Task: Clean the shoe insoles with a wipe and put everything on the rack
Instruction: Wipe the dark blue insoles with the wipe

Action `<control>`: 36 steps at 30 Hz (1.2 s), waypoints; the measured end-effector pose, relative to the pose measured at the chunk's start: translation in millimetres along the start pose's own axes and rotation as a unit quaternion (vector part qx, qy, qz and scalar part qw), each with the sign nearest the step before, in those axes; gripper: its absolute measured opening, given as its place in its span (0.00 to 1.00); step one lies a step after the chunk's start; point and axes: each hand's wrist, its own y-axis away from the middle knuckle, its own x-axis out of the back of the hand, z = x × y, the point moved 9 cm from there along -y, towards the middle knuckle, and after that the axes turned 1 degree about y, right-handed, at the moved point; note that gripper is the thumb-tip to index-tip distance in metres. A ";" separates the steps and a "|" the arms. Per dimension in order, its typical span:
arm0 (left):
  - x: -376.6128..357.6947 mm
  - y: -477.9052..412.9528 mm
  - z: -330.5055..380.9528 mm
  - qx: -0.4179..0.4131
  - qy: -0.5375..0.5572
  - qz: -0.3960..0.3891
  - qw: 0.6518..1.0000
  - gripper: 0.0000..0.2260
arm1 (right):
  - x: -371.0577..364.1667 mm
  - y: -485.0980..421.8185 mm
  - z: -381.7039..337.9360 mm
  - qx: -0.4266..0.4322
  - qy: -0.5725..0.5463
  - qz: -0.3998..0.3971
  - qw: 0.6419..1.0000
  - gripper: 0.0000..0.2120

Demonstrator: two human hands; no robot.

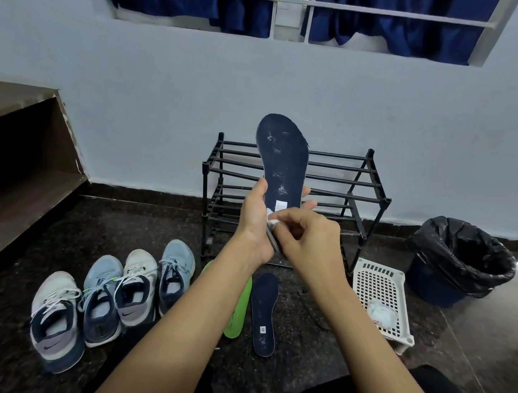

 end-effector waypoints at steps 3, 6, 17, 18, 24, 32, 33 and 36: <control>2.7 -3.7 8.1 -0.012 0.013 -0.003 1.000 0.23 | -3.2 -2.1 2.5 -0.008 0.012 -0.045 0.999 0.07; 6.8 -6.1 16.3 -0.028 0.031 -0.003 0.999 0.23 | -7.3 -1.9 4.5 -0.019 -0.018 -0.099 0.995 0.07; -1.7 0.6 -7.1 0.032 -0.032 -0.012 0.999 0.27 | -1.8 -5.6 8.8 -0.032 -0.035 -0.008 0.999 0.06; -1.3 -0.3 -6.5 0.037 -0.030 -0.013 0.999 0.27 | -3.0 -6.1 9.9 -0.036 -0.032 -0.024 0.999 0.06; 3.4 -6.8 17.0 -0.015 0.015 -0.017 1.000 0.21 | -10.4 -3.0 7.5 -0.038 -0.067 -0.126 0.989 0.06; -4.1 -2.2 -3.1 0.009 -0.021 -0.004 1.000 0.26 | 2.9 -3.4 6.3 -0.018 -0.053 0.014 0.998 0.07; -5.9 -1.3 -7.0 0.016 -0.025 -0.007 1.000 0.26 | 4.6 -3.0 5.9 -0.014 -0.037 0.021 0.999 0.07; -6.8 -3.5 -9.5 0.030 -0.017 -0.015 0.999 0.25 | 5.5 -2.1 3.2 -0.001 0.001 0.016 1.000 0.08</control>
